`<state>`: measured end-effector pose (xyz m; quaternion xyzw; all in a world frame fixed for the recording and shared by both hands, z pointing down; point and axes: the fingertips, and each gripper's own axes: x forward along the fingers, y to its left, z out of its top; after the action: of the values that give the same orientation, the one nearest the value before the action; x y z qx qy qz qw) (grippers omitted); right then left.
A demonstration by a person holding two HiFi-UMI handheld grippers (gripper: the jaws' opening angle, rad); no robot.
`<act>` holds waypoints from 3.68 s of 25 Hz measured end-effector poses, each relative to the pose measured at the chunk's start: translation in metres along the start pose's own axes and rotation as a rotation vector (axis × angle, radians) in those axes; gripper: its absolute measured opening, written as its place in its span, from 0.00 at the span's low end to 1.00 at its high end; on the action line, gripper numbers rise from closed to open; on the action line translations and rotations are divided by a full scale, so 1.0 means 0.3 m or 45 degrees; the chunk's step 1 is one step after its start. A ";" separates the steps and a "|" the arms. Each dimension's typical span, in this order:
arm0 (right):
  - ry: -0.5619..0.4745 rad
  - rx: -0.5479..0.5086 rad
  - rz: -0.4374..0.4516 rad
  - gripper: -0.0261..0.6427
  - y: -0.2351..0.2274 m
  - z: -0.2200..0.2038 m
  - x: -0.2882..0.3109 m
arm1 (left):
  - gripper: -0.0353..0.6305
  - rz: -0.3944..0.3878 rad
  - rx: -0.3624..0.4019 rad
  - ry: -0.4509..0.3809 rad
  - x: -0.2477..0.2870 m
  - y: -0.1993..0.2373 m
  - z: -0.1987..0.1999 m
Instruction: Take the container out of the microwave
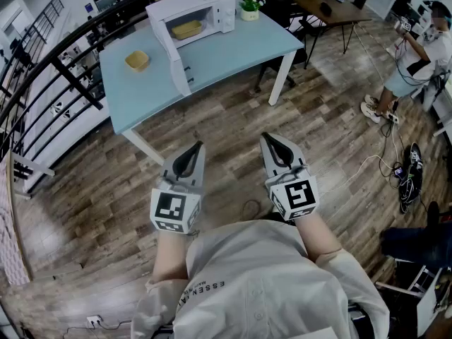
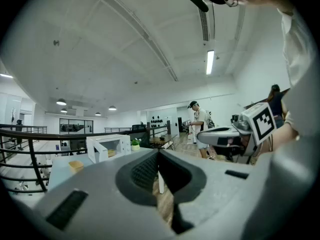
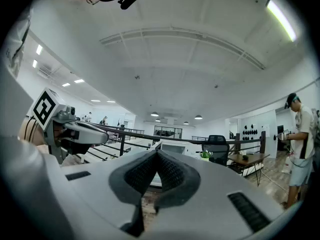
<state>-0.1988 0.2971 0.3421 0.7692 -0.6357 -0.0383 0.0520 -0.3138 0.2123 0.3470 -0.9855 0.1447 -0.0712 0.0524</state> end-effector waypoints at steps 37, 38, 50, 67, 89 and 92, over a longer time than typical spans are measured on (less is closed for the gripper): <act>0.041 0.041 0.173 0.36 -0.396 -0.139 0.428 | 0.06 0.123 -0.043 0.018 0.486 0.129 0.002; 0.045 0.047 0.192 0.36 -0.436 -0.144 0.465 | 0.06 0.137 -0.046 0.025 0.533 0.136 0.006; 0.054 0.059 0.399 0.36 -0.874 -0.182 0.862 | 0.06 0.333 -0.086 0.076 1.057 0.227 0.068; 0.165 0.029 0.673 0.36 -1.004 -0.320 1.360 | 0.06 0.553 -0.185 0.164 1.411 0.503 -0.029; 0.427 -0.226 0.963 0.36 -0.734 -0.451 2.248 | 0.06 0.597 -0.245 0.212 1.686 1.239 -0.190; 0.507 -0.284 1.017 0.36 -0.697 -0.510 2.315 | 0.06 0.600 -0.260 0.234 1.705 1.271 -0.224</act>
<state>0.1551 -0.3411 0.4718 0.4459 -0.8521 0.0651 0.2663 0.0548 -0.3062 0.4299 -0.9143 0.3806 -0.1310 -0.0454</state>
